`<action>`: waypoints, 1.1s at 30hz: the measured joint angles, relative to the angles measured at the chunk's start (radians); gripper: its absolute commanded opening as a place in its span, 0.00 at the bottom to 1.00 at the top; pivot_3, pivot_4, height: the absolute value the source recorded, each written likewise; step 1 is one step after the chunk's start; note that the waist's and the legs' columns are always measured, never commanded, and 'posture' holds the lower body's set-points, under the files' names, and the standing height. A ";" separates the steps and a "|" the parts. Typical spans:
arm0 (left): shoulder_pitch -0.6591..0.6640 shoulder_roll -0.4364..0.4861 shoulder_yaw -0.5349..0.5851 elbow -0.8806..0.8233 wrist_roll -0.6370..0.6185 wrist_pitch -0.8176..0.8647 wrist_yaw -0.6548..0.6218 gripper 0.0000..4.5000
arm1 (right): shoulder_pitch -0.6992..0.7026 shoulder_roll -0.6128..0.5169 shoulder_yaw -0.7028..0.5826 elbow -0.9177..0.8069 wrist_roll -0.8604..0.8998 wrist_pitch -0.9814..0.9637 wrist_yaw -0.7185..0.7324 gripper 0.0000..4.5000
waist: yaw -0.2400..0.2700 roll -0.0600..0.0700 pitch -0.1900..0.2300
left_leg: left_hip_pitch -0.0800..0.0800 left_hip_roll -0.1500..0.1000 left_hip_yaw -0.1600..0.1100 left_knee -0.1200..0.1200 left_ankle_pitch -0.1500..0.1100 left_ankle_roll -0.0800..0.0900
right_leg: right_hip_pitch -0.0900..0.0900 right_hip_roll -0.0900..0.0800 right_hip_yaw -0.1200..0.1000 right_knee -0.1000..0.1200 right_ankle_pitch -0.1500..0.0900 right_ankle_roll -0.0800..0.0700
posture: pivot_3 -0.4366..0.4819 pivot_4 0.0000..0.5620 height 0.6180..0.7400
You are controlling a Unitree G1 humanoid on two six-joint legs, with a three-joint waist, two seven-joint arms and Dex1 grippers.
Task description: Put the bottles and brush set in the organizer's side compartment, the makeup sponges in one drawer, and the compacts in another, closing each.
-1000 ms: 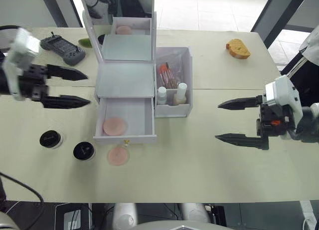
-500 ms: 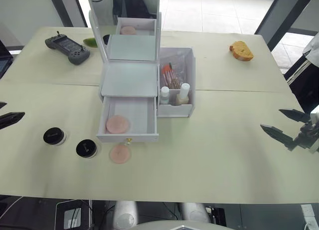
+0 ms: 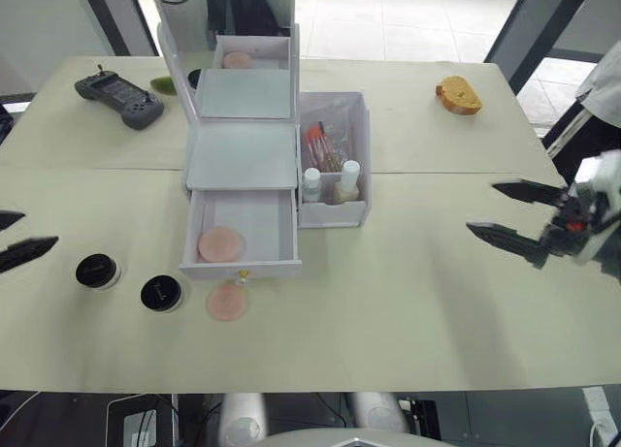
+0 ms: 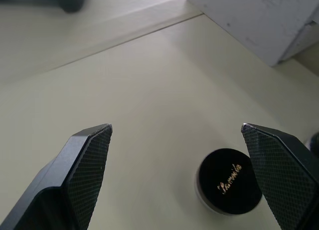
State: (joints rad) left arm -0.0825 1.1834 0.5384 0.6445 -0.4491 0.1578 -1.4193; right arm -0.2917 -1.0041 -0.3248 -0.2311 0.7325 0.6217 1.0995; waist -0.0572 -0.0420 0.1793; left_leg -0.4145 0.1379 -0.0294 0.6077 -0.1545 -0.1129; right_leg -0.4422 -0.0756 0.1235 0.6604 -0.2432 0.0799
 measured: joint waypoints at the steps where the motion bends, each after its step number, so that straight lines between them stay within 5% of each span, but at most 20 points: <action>1: 0.096 -0.034 0.043 -0.097 -0.015 0.025 0.002 0.99 | -0.080 -0.015 0.038 -0.026 0.040 0.054 0.004 1.00 | -0.010 0.002 0.001 | 0.000 0.000 0.001 -0.001 0.000 0.000 | 0.000 -0.001 0.000 0.000 0.000 0.000 | 0.48 0.27 0.71; 7: 0.470 -0.249 0.235 -0.647 -0.105 0.201 0.097 0.99 | -0.339 -0.066 0.193 -0.105 0.177 0.251 0.088 1.00 | 0.006 -0.005 0.000 | -0.002 0.000 0.000 0.000 0.000 0.000 | -0.001 -0.001 -0.001 -0.002 -0.002 -0.001 | 0.48 0.27 0.71; 17: 0.874 -0.557 0.345 -1.202 -0.181 0.233 0.167 0.99 | -0.401 -0.062 0.335 -0.084 0.118 0.253 0.231 1.00 | 0.002 -0.006 -0.001 | 0.000 0.000 0.002 0.002 -0.002 -0.001 | 0.000 -0.001 0.000 -0.005 -0.002 -0.002 | 0.48 0.27 0.71; 24: 0.911 -0.703 0.093 -1.424 -0.063 0.218 0.388 0.99 | -0.412 -0.037 0.356 -0.085 0.084 0.243 0.242 1.00 | 0.010 -0.008 -0.002 | -0.001 -0.001 0.001 0.005 -0.003 -0.001 | 0.002 -0.001 0.001 -0.007 -0.002 -0.001 | 0.48 0.27 0.71; 33: 0.767 -0.674 -0.166 -1.423 0.122 0.263 0.614 0.99 | -0.450 -0.037 0.370 -0.125 0.082 0.301 0.202 1.00 | 0.009 -0.007 -0.002 | -0.001 -0.001 0.001 0.005 -0.003 0.000 | 0.002 -0.001 0.002 -0.007 -0.002 -0.001 | 0.48 0.27 0.71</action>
State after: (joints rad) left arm 0.6847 0.5098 0.3728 -0.7784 -0.3266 0.4211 -0.8054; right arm -0.7420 -1.0409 0.0451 -0.3563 0.8141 0.9231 1.3011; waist -0.0479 -0.0493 0.1777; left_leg -0.4155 0.1373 -0.0282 0.6128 -0.1575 -0.1132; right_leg -0.4406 -0.0766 0.1251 0.6539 -0.2453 0.0786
